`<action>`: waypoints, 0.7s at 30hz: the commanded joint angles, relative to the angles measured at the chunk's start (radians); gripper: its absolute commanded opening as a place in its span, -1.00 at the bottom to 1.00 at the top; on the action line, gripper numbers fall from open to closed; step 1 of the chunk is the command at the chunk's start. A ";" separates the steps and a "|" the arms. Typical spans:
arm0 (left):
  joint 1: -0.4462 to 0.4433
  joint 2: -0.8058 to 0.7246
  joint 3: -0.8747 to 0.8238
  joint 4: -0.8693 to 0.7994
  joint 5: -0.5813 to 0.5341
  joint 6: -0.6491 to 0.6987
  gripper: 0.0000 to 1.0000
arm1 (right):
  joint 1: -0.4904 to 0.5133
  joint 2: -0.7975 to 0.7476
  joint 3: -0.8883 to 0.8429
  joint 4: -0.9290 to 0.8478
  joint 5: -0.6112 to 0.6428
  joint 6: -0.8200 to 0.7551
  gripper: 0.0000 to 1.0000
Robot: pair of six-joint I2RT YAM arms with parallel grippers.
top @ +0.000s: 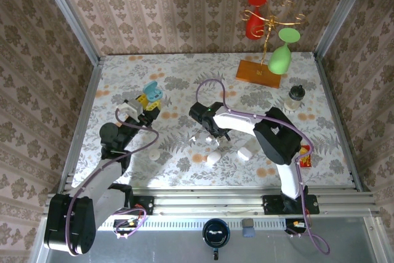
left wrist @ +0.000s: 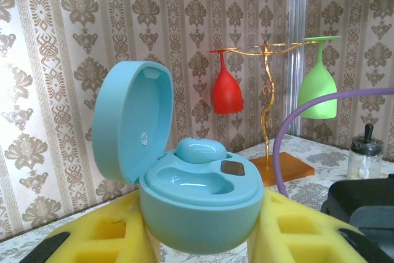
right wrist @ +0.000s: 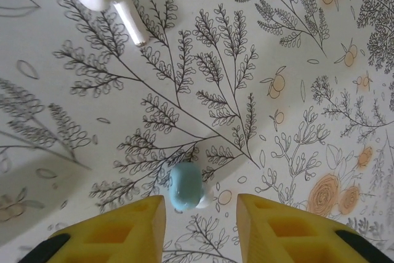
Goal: Insert wireless bluetooth earbuds into charging case
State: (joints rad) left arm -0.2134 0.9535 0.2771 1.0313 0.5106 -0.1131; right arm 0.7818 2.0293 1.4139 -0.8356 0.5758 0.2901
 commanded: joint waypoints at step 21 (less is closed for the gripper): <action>0.010 -0.013 0.000 0.015 0.022 -0.039 -0.52 | 0.009 0.112 0.077 -0.080 0.072 -0.025 -0.58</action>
State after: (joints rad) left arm -0.2134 0.9531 0.2771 1.0248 0.5125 -0.1318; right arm 0.7864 2.1166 1.4693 -0.8719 0.6193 0.2569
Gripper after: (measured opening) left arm 0.339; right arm 0.220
